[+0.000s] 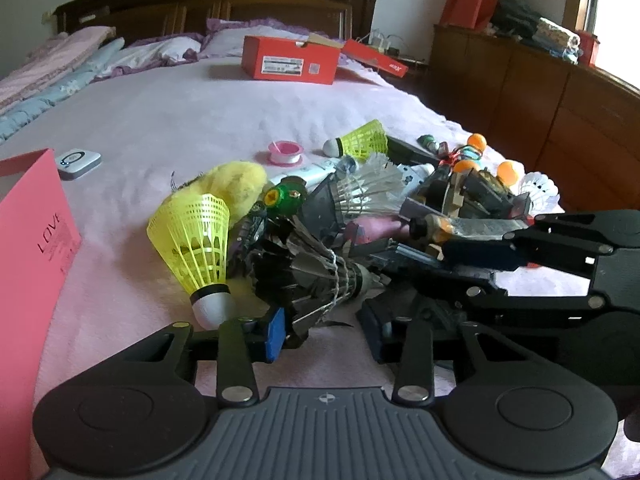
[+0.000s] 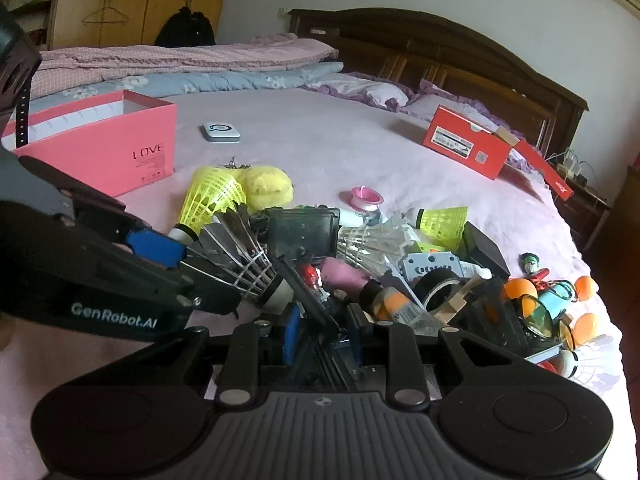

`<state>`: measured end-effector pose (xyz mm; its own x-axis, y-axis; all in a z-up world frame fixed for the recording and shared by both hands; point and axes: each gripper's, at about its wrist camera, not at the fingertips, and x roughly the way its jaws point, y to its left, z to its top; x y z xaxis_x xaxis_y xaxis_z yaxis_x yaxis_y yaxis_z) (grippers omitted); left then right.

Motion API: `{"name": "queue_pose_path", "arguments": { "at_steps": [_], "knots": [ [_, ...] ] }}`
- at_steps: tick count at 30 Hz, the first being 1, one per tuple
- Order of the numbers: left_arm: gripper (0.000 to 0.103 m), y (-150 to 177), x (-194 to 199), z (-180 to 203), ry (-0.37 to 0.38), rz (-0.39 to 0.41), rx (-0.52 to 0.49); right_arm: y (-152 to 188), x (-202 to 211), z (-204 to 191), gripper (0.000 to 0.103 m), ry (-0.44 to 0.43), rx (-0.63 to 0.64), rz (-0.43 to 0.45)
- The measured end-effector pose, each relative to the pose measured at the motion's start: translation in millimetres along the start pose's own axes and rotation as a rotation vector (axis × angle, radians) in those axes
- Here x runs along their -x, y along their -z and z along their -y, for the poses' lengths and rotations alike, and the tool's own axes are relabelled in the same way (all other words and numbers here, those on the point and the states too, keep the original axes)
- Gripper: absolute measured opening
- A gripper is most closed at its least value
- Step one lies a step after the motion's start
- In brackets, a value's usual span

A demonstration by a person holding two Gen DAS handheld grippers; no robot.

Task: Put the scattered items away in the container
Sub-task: 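Close the left gripper on a black shuttlecock while the right gripper grasps a grey plastic piece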

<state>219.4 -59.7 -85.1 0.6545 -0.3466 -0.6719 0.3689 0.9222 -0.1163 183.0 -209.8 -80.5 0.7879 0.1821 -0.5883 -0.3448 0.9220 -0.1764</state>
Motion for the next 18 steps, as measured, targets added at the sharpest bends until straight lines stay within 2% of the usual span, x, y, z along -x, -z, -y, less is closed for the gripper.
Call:
{"name": "queue_pose_path", "arguments": {
  "at_steps": [2,5,6,9,15,18],
  "knots": [
    [0.034,0,-2,0,0.0,-0.003,0.001,-1,-2,0,0.028,-0.001,0.002,0.0],
    [0.019,0,-4,2,0.007,-0.014,-0.007,-2,-8,-1,0.027,-0.004,0.013,-0.005],
    [0.016,1,-3,3,0.013,-0.015,-0.012,-2,-10,-2,0.018,-0.004,0.017,-0.009],
    [0.008,4,2,8,0.03,-0.017,-0.027,-1,-12,-6,0.016,-0.004,0.024,-0.017],
    [0.005,17,25,15,0.043,-0.016,-0.043,6,11,-19,0.013,-0.016,0.002,0.02],
    [0.005,27,45,14,0.034,-0.015,-0.039,10,28,-28,0.006,-0.024,-0.008,0.043]
  ]
}}
